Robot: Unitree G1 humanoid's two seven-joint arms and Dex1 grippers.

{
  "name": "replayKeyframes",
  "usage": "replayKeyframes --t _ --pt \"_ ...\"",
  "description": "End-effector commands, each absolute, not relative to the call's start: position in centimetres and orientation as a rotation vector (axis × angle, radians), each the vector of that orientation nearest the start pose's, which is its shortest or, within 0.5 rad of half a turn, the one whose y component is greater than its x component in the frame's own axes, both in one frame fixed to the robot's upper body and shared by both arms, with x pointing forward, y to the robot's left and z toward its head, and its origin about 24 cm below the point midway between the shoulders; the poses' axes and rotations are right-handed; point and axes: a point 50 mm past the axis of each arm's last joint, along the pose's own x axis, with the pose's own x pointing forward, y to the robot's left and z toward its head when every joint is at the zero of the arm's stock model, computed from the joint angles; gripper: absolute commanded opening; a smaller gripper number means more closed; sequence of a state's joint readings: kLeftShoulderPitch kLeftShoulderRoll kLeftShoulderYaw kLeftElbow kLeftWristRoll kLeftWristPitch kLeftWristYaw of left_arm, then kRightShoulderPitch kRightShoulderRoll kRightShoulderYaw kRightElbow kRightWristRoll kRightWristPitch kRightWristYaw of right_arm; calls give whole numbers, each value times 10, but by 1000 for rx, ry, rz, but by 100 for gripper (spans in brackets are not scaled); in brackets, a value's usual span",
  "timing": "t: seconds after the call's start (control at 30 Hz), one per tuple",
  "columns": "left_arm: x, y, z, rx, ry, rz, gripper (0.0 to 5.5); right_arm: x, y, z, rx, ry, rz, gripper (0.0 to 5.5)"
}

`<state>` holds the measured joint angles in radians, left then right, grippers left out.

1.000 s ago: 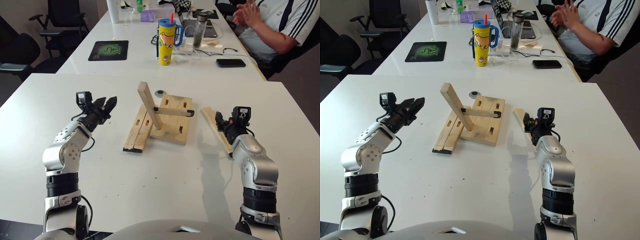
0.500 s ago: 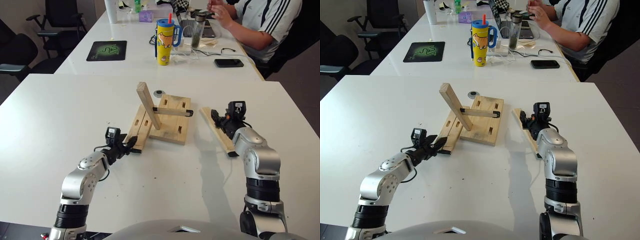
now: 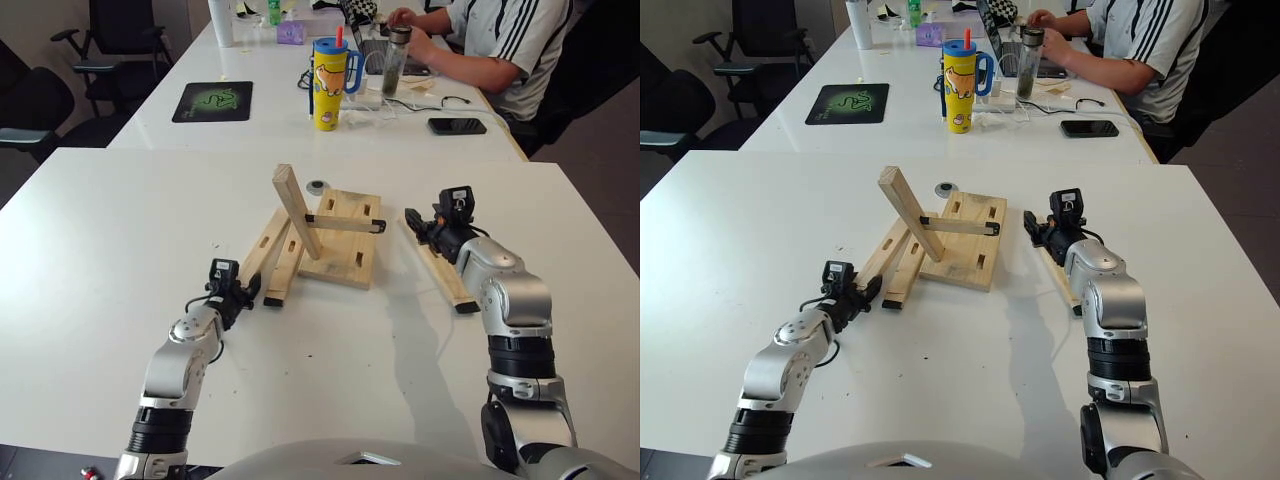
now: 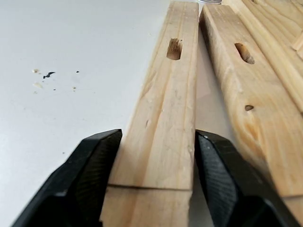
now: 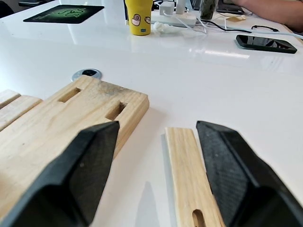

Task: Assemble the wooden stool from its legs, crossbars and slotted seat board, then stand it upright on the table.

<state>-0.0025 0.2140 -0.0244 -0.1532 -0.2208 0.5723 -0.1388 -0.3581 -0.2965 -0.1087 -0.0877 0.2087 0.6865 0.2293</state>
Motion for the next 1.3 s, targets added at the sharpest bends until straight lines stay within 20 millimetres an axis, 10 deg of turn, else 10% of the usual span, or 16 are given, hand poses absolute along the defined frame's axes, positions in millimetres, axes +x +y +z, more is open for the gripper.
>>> replayKeyframes --t 0.03,0.27,1.3 --pt "249 168 38 -39 369 -193 269 304 -188 106 -23 161 214 301" --pt "268 173 26 -28 426 -272 269 283 -177 77 62 180 173 301" --pt "275 181 16 -80 494 -317 213 290 -179 89 126 101 98 301"
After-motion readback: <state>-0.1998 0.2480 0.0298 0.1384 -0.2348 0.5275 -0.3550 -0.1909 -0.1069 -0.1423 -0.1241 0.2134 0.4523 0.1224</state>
